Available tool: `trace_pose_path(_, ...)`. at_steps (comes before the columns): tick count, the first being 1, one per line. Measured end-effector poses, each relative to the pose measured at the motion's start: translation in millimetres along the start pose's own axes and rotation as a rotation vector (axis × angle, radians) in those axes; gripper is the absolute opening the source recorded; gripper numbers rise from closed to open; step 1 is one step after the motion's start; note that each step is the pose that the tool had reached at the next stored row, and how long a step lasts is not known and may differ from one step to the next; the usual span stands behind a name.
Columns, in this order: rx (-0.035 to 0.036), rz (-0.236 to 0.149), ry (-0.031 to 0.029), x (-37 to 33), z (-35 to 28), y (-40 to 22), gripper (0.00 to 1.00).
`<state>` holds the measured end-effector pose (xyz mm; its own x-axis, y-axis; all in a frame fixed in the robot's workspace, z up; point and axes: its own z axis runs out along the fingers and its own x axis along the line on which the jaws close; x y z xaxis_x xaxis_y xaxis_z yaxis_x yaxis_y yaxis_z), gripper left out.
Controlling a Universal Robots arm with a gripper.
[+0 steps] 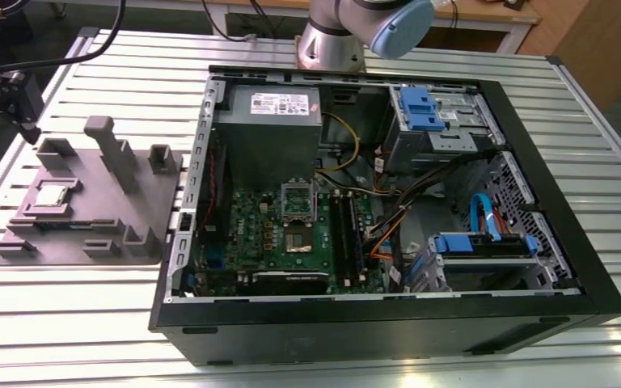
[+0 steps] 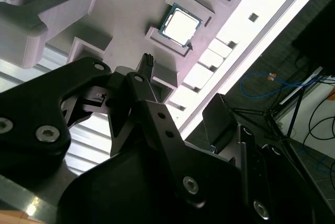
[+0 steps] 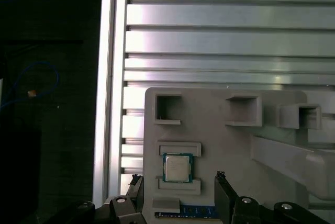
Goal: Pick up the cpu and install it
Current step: 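Pick up the cpu and move it towards the insertion slot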
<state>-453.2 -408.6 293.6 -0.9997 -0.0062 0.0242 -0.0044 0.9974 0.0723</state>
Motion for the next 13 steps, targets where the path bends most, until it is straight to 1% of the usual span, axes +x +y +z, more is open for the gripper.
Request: trace_pose_path(13, 0.0, 0.0, 0.0, -0.1, 3.1, -0.5, 0.65)
